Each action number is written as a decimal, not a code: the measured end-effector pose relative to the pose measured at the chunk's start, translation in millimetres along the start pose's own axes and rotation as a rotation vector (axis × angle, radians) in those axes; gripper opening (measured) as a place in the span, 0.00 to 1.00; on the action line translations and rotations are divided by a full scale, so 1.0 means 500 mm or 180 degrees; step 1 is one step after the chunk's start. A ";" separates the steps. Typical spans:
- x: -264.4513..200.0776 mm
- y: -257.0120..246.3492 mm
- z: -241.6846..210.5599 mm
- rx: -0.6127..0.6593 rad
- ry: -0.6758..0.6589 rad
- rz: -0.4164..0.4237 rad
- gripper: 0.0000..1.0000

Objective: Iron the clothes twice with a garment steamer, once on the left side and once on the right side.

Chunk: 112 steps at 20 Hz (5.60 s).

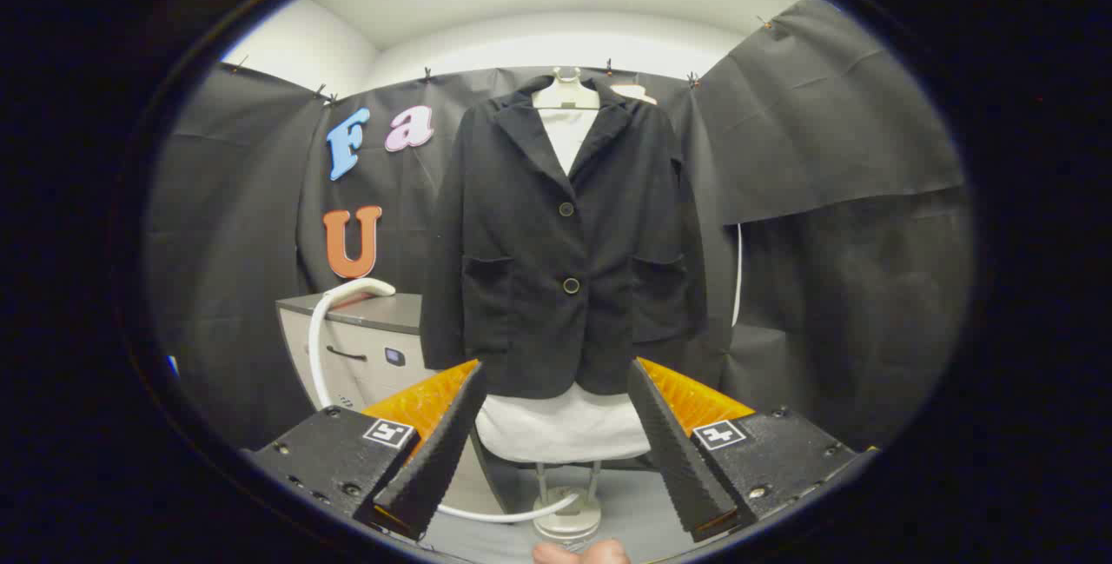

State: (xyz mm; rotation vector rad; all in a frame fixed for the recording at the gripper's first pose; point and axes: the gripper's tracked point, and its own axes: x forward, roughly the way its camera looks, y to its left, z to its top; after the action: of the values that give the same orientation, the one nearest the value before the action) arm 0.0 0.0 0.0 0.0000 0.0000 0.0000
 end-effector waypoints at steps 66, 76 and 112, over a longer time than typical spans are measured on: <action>0.766 1.057 -0.107 -0.0289 0.2408 0.0654 0.64; 0.746 1.065 -0.069 -0.0122 0.2270 0.0711 0.31; 0.195 0.277 0.403 0.0273 0.0513 0.0173 0.30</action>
State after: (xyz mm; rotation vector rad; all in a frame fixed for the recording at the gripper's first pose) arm 97.7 138.6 201.4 0.0859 0.1613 0.0545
